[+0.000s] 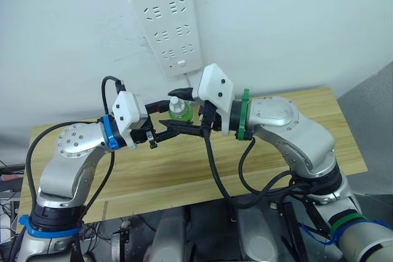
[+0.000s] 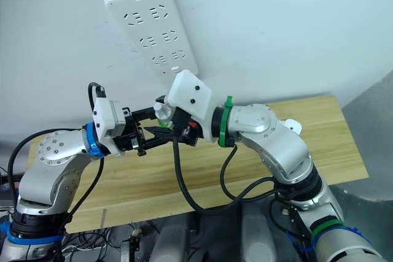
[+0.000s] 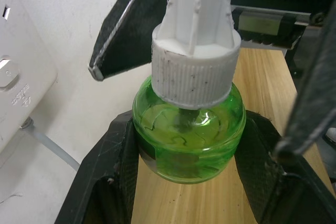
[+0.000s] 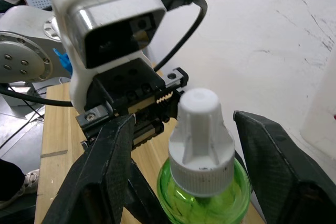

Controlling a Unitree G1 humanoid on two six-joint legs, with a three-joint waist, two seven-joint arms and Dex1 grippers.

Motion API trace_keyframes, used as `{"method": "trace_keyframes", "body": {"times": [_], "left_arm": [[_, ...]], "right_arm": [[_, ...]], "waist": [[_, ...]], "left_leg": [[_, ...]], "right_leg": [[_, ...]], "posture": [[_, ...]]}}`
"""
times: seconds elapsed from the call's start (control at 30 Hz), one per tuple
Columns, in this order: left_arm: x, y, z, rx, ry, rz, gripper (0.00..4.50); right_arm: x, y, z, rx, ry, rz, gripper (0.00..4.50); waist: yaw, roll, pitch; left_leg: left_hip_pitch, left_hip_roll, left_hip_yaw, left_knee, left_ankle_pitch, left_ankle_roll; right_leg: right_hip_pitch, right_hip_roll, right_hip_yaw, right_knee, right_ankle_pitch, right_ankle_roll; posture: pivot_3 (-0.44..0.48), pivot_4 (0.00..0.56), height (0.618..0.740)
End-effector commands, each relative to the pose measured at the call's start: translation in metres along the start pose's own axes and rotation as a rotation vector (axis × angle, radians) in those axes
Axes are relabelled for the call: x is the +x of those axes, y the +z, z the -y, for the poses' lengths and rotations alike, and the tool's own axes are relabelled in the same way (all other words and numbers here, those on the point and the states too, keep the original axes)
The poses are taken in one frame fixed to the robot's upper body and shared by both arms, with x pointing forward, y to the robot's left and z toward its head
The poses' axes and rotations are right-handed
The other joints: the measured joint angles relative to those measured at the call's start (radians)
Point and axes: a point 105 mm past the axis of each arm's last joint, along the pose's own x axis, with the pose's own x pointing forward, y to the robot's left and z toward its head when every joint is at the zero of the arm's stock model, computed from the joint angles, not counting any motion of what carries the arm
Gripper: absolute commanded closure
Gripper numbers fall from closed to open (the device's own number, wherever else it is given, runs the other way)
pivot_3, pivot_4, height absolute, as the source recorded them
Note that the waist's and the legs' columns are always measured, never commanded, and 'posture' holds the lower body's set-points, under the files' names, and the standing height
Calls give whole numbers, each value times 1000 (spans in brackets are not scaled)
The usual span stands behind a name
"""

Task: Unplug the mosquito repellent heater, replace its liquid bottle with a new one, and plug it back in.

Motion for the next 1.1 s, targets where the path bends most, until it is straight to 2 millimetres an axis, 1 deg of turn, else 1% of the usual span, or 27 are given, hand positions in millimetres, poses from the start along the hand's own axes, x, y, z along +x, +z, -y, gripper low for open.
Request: {"method": "trace_keyframes", "body": {"times": [0.03, 0.2, 0.43, 0.47, 0.53, 0.57, 0.63, 0.77, 0.87, 1.1], "left_arm": [[0, 9, 1, 42, 0, 28, 2276], [0, 10, -1, 41, 5, 30, 2276], [-3, 9, -3, 35, 14, 26, 2276], [-3, 9, -3, 34, 13, 26, 2276], [-3, 9, -3, 33, 12, 26, 2276], [-3, 9, -3, 33, 12, 26, 2276], [-3, 9, -3, 31, 12, 26, 2276], [-3, 9, -2, 25, 10, 26, 2276], [-5, 10, -2, 8, -3, 29, 2276], [-7, 16, 3, -60, -115, 48, 2276]], "right_arm": [[-3, 12, -7, -28, 9, 39, 1403], [-6, 9, -5, -20, 0, 25, 1403], [-8, 12, -4, -15, -2, 34, 1403], [-7, 12, -4, -15, -1, 36, 1766], [-7, 13, -4, -14, 0, 38, 2296], [-8, 13, -4, -14, 0, 39, 2708], [-8, 14, -4, -14, 3, 42, 3356], [-8, 15, -7, -16, 27, 47, 3399], [-10, 17, -12, -30, 84, 60, 3399], [-19, 16, -27, -93, 271, 97, 3399]], "waist": [[0, 0, 0], [0, 0, 0], [0, 0, 0], [0, 0, 0], [0, 0, 0], [0, 0, 0], [0, 0, 0], [0, 0, 0], [0, 0, 0], [0, 0, 0]], "left_leg": [[0, 0, 0, 0, 0, 0], [0, 0, 0, 0, 0, 0], [0, 0, 0, 0, 0, 0], [0, 0, 0, 0, 0, 0], [0, 0, 0, 0, 0, 0], [0, 0, 0, 0, 0, 0], [0, 0, 0, 0, 0, 0], [0, 0, 0, 0, 0, 0], [0, 0, 0, 0, 0, 0], [0, 0, 0, 0, 0, 0]], "right_leg": [[0, 0, 0, 0, 0, 0], [0, 0, 0, 0, 0, 0], [0, 0, 0, 0, 0, 0], [0, 0, 0, 0, 0, 0], [0, 0, 0, 0, 0, 0], [0, 0, 0, 0, 0, 0], [0, 0, 0, 0, 0, 0], [0, 0, 0, 0, 0, 0], [0, 0, 0, 0, 0, 0], [0, 1, 0, 0, 0, 0]], "posture": [[-141, 354, 734], [-141, 352, 734], [-145, 349, 734], [-145, 348, 734], [-144, 349, 734], [-144, 349, 734], [-145, 349, 734], [-141, 351, 734], [-142, 353, 734], [-138, 356, 734]]}}
